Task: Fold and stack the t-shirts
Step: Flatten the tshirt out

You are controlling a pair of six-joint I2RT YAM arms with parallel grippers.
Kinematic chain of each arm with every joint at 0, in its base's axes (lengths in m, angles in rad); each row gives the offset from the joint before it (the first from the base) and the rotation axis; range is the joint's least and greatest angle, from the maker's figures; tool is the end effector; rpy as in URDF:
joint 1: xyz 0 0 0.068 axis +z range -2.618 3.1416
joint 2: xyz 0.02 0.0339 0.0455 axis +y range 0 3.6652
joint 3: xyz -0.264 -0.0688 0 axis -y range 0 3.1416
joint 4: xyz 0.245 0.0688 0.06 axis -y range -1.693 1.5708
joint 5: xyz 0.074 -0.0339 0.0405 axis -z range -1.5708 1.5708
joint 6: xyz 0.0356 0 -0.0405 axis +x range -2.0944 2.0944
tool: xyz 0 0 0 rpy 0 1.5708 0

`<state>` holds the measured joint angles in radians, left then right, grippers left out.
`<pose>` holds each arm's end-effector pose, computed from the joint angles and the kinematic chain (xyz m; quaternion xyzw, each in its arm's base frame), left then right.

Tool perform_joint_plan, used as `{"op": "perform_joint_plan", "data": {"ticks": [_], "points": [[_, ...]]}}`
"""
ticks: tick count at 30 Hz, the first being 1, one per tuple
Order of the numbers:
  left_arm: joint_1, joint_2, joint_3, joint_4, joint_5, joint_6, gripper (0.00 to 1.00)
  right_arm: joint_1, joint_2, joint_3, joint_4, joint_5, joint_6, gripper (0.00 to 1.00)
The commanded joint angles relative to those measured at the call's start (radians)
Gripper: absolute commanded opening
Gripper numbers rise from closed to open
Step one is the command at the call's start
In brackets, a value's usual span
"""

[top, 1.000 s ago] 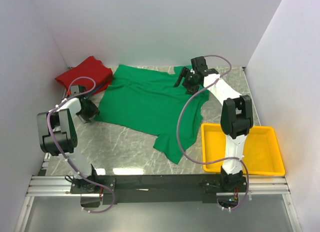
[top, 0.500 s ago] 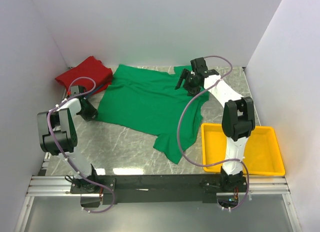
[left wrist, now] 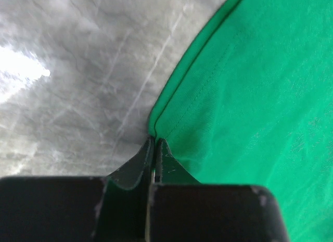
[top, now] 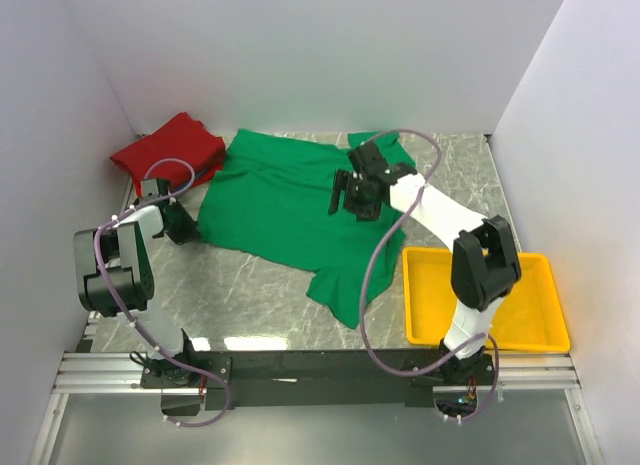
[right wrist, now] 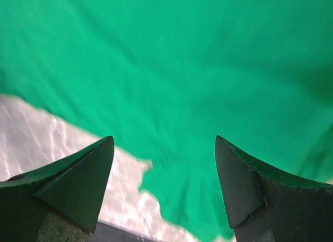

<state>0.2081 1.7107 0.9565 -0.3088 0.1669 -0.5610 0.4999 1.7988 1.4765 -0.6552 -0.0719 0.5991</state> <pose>0.3236 0.0623 0.1556 -0.3424 0.9020 -0.1234 0.2323 0.3431 0.1903 0.2592 0.0369 0.9550 0.1819 0.2312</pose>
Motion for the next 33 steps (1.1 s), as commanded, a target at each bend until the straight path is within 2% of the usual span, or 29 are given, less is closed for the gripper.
{"op": "perform_joint_plan", "data": {"ticks": [1, 11, 15, 18, 23, 28, 33], "points": [[0.008, -0.031, -0.039, -0.069, 0.032, 0.027, 0.01, 0.051, -0.117, -0.094, -0.043, 0.064, 0.051, 0.83], [0.022, -0.103, -0.111, 0.000, 0.103, -0.020, 0.00, 0.207, -0.355, -0.445, -0.132, 0.144, 0.218, 0.74], [0.022, -0.135, -0.131, 0.028, 0.102, -0.027, 0.01, 0.259, -0.467, -0.564, -0.120, 0.123, 0.296, 0.63], [0.024, -0.145, -0.142, 0.040, 0.095, -0.024, 0.01, 0.296, -0.513, -0.649, -0.081, 0.095, 0.341, 0.60], [0.022, -0.172, -0.150, 0.042, 0.091, -0.030, 0.01, 0.361, -0.535, -0.714, -0.038, 0.075, 0.387, 0.56], [0.034, -0.175, -0.134, 0.036, 0.086, -0.036, 0.00, 0.443, -0.486, -0.723, -0.008, 0.075, 0.412, 0.55], [0.039, -0.168, -0.121, 0.037, 0.112, -0.042, 0.00, 0.470, -0.449, -0.748, 0.028, 0.076, 0.450, 0.53]]}}
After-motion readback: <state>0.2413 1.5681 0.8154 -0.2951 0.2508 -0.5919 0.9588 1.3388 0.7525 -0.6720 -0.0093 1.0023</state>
